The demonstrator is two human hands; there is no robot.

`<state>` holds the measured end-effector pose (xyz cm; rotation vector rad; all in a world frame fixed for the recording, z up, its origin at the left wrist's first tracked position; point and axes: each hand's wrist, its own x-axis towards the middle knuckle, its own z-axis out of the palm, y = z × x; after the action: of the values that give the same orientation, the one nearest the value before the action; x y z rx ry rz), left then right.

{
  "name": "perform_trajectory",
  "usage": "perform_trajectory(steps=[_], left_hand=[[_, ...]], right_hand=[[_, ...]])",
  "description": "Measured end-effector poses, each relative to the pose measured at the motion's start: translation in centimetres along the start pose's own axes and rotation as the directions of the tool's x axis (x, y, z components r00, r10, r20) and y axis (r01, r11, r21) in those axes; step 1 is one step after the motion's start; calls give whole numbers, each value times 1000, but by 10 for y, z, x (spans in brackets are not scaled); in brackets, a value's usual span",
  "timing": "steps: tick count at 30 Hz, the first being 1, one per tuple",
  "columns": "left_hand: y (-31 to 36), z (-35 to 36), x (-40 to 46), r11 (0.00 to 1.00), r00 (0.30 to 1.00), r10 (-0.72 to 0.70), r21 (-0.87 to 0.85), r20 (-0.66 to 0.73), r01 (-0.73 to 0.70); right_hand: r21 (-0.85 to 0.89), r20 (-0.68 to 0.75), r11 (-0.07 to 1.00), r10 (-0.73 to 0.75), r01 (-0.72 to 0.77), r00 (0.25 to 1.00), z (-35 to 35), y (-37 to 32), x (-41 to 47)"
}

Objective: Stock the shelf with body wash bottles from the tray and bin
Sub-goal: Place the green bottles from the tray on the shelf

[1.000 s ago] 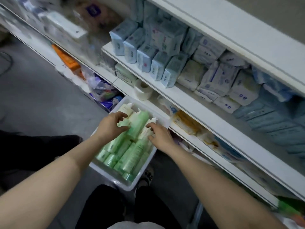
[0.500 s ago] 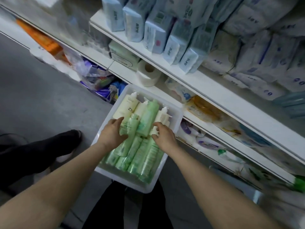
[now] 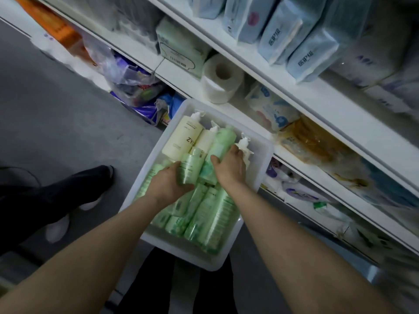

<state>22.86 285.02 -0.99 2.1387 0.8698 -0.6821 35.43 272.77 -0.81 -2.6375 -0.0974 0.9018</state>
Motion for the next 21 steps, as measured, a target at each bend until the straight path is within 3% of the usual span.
perform_trajectory(steps=[6, 8, 11, 15, 18, 21], left_hand=[[5, -6, -10, 988, 999, -39, -153, -1, 39], [11, -11, -17, 975, 999, -45, -216, -10, 42], [29, -23, -32, 961, 997, -12, -275, -82, -11], [44, -46, -50, 929, 984, 53, -354, -168, -111], [48, -68, -65, 810, 992, 110, -574, -54, -121], [53, -91, -84, 663, 972, 195, -748, 127, -35]], right_hand=[[30, 20, 996, -81, 80, 996, -6, -4, -14], [135, 105, 983, -139, 124, 985, -12, -10, -23], [336, 268, 941, -144, 48, 953, -24, -24, -41], [503, 282, 864, -130, -32, 951, -45, -35, -52], [606, 296, 791, -129, -82, 946, -73, -42, -62], [708, 336, 697, -193, -112, 922, -99, -47, -75]])
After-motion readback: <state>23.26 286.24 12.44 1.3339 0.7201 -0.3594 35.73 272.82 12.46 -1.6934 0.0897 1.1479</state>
